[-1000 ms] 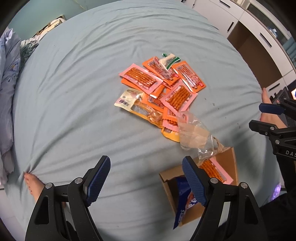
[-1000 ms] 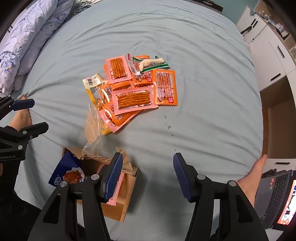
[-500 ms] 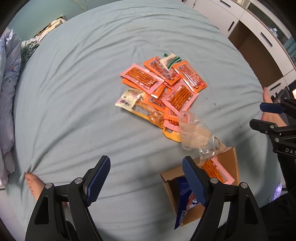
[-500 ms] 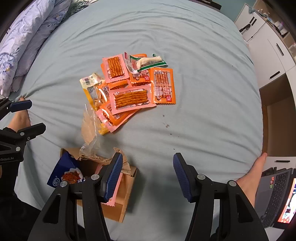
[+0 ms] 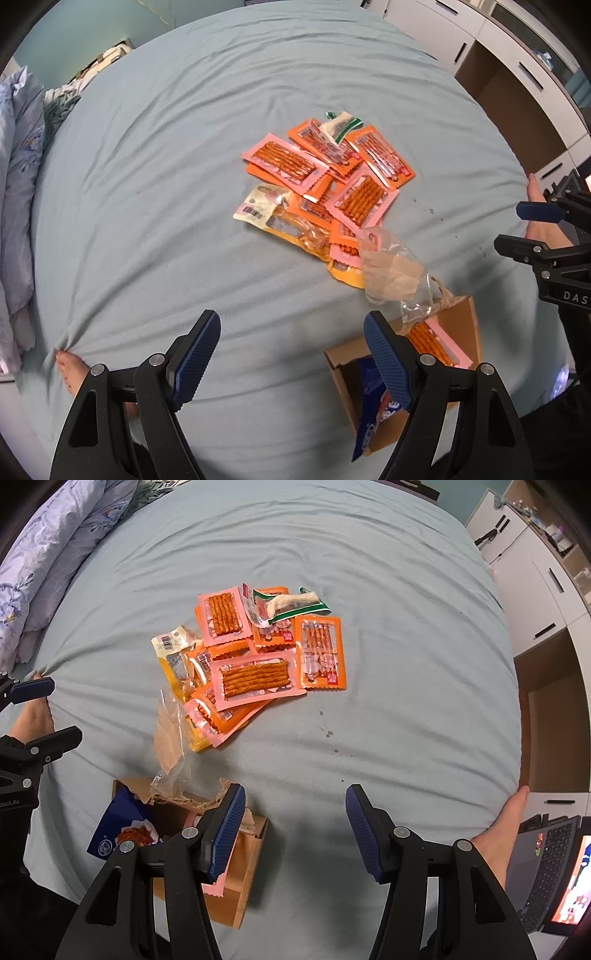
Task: Organize snacks
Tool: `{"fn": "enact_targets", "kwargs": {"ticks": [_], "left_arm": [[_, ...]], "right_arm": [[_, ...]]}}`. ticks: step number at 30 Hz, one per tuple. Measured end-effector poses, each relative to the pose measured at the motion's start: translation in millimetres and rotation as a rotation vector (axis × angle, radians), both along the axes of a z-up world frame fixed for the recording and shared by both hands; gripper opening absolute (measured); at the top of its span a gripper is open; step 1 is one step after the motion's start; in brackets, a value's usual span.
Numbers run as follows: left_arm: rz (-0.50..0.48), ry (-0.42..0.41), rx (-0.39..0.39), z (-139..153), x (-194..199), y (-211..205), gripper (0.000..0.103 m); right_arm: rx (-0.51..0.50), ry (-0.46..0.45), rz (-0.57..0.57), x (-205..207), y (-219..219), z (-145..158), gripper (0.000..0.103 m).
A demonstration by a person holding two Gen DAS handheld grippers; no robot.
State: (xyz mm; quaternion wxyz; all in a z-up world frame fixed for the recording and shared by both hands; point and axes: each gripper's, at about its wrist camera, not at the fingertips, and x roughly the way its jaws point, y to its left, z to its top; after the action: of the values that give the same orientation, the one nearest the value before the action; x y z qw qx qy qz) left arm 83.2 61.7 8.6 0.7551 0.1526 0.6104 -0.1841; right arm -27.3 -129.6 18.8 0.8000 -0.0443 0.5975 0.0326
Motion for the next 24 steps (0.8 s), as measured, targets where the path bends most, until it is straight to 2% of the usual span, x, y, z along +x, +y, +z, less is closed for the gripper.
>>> {"fn": "enact_targets", "kwargs": {"ticks": [11,19,24], "left_arm": [[0.002,-0.038,0.032,-1.7,4.2,2.6,0.081],[-0.027,-0.202,0.095,6.1,3.2,5.9,0.081],[-0.015,-0.202,0.098,4.6,7.9,12.8,0.081]], "right_arm": [[0.018,-0.007,-0.006,19.1,1.0,-8.3,0.055],[0.06,-0.003,-0.043,59.4,-1.3,-28.4,0.055],[0.052,-0.008,-0.047,95.0,3.8,-50.5,0.055]]}}
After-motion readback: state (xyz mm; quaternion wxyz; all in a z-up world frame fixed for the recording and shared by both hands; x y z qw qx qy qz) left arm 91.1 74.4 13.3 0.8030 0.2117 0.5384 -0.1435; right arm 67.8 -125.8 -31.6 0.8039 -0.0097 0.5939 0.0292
